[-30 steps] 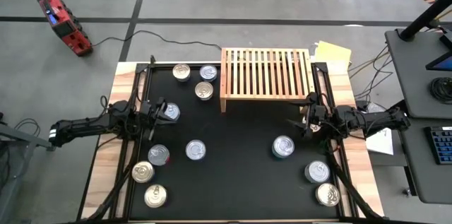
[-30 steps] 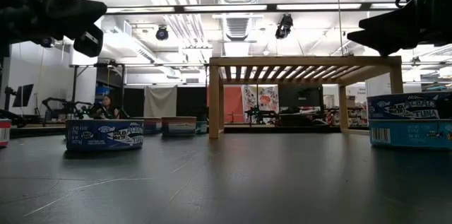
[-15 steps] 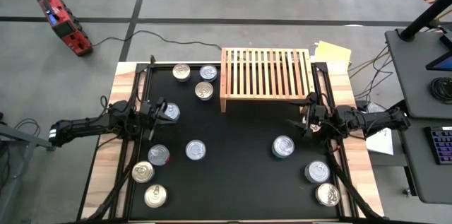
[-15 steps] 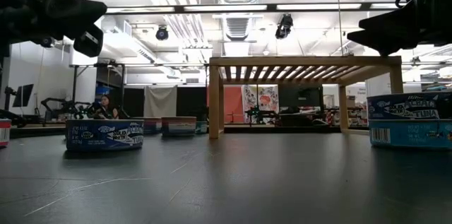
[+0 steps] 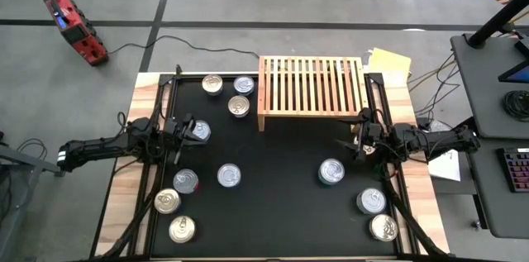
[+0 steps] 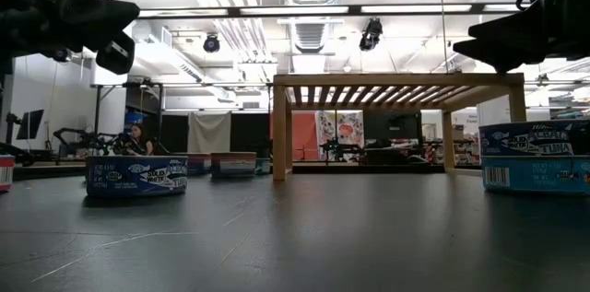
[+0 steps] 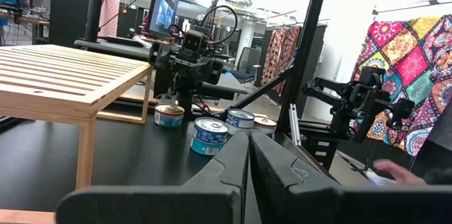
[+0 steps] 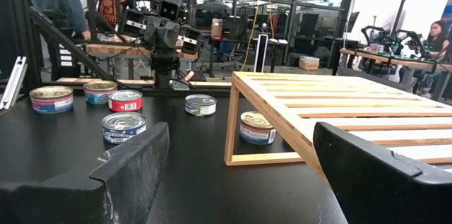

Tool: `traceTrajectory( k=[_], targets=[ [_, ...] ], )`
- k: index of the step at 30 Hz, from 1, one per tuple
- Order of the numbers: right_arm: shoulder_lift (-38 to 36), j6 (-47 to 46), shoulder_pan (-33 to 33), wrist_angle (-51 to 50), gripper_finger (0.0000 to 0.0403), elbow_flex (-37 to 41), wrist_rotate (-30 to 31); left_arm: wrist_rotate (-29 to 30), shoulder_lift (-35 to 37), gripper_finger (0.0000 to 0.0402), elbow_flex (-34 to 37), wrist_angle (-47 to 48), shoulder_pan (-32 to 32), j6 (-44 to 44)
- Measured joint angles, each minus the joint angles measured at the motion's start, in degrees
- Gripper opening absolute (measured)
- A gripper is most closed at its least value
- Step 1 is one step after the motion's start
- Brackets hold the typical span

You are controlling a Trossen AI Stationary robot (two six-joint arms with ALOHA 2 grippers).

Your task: Stack canned seafood by type on shelf

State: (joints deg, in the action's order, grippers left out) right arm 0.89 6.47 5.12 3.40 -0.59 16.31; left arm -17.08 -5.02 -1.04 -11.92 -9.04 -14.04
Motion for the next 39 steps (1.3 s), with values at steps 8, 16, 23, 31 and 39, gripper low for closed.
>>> traceTrajectory(
  k=[8, 16, 23, 31, 39],
  targets=[
    [0.0, 0.0, 0.0, 0.0, 0.0343, 0.0, 0.0, 0.0, 0.0, 0.0000, 0.0, 0.0, 0.0, 0.0],
    [0.0, 0.5, 0.0, 0.2, 0.0343, 0.0, 0.0, 0.1, 0.0, 0.0000, 0.0, -1.6, 0.0, 0.3],
    [0.0, -4.6, -0.2, 3.2, 0.0343, 0.0, 0.1, 0.1, 0.0, 0.0000, 0.0, -12.9, 0.0, -6.4],
    [0.5, -8.9, -0.1, 8.0, 0.0343, -1.8, -3.8, 0.1, 0.0, 0.0000, 0.0, -23.3, 0.0, -6.0],
    [1.0, -13.3, -0.1, 7.6, 0.0343, -5.8, -7.3, 0.1, 0.0, 0.0000, 0.0, -23.8, 0.0, -6.6]
  ],
)
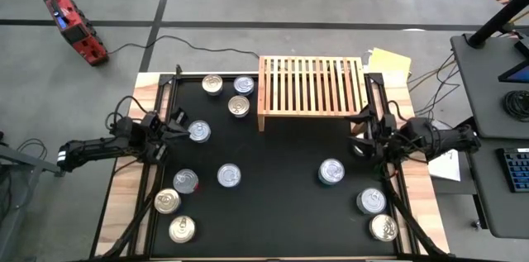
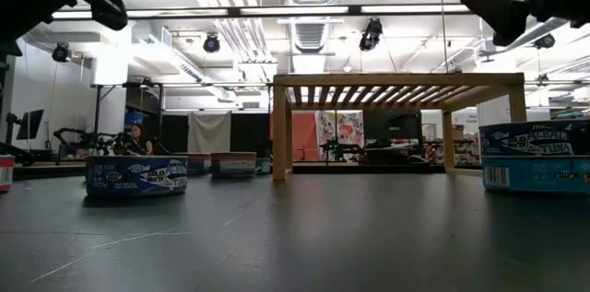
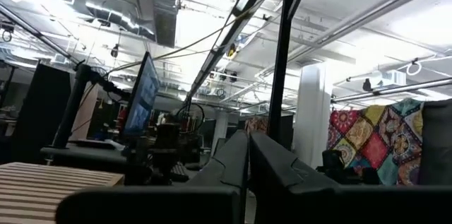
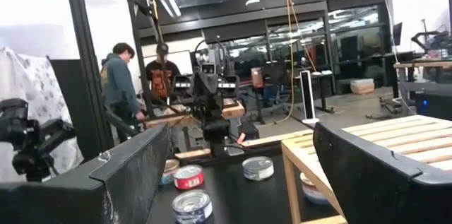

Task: Stack canned seafood by type on shelf
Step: Put the green tuna can on the shelf

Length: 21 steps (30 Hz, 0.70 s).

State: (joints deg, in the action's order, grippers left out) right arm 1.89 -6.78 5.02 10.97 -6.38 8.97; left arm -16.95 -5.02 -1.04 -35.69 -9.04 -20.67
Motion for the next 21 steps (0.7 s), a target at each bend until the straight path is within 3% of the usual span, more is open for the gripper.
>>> traceTrajectory(
  k=[7, 14, 21],
  targets=[
    [4.2, -1.2, 0.0, 1.1, 0.0343, -2.3, 0.0, 3.6, -1.0, 0.0000, 0.0, -0.3, 0.0, -1.0],
    [11.6, -0.7, 0.0, 0.5, 0.0343, -8.3, 0.0, 5.4, -7.6, 0.0000, 0.0, -0.3, 0.0, -3.0],
    [19.5, -0.3, 0.0, -10.3, 0.0343, -17.7, 0.0, 5.9, -16.1, 0.0000, 0.0, 0.0, 0.0, -12.3]
  ],
)
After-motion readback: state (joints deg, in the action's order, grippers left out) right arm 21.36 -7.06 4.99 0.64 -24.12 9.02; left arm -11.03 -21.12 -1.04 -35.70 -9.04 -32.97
